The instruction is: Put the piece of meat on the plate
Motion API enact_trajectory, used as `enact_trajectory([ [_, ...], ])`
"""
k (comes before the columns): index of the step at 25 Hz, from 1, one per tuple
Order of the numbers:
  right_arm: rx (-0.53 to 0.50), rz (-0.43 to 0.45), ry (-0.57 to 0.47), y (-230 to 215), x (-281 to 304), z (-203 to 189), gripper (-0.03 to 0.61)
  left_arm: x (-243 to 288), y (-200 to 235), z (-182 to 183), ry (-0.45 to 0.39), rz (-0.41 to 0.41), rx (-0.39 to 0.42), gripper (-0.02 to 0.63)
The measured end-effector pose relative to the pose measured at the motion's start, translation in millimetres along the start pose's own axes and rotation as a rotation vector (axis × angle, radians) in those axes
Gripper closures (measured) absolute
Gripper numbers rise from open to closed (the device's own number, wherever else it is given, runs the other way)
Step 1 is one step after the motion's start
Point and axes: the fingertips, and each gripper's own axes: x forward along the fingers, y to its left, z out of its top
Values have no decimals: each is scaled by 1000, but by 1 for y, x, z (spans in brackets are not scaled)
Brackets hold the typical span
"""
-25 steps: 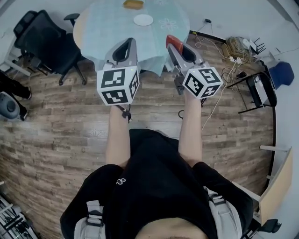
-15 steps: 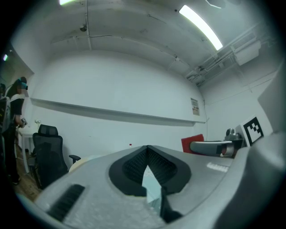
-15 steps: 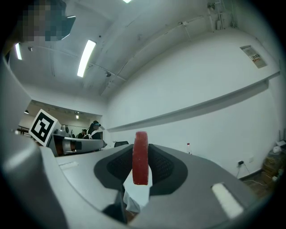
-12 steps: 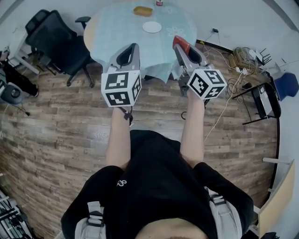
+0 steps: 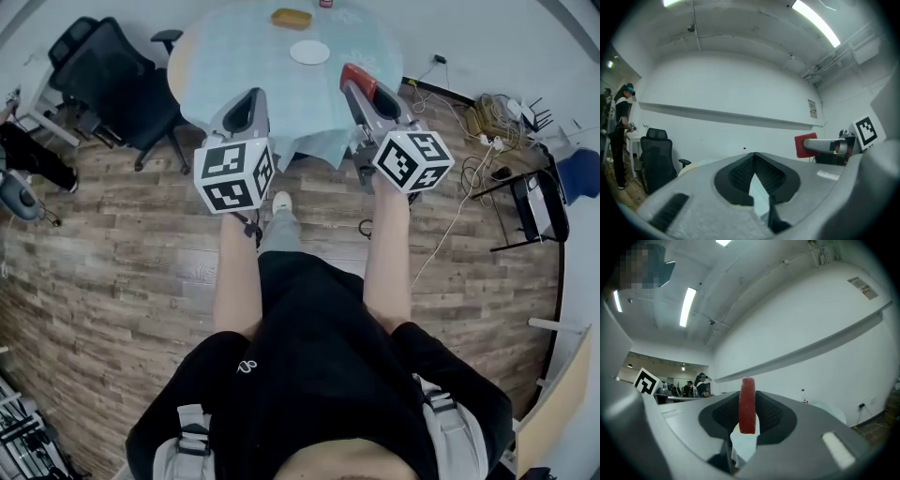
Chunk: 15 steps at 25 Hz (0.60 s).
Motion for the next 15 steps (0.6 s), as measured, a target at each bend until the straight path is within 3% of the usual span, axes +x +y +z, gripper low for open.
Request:
enact_trajectory([
  [7,-19,-32,43,-55,56,-14,475,82,31,-18,9,-19,-58,612],
  [11,41,-66,39,-98,107,-21,474,147,49,-27,48,-41,-64,612],
  [15,77,-42,97,-121,181,-50,474,212,80,-41,101,-54,-77,612],
])
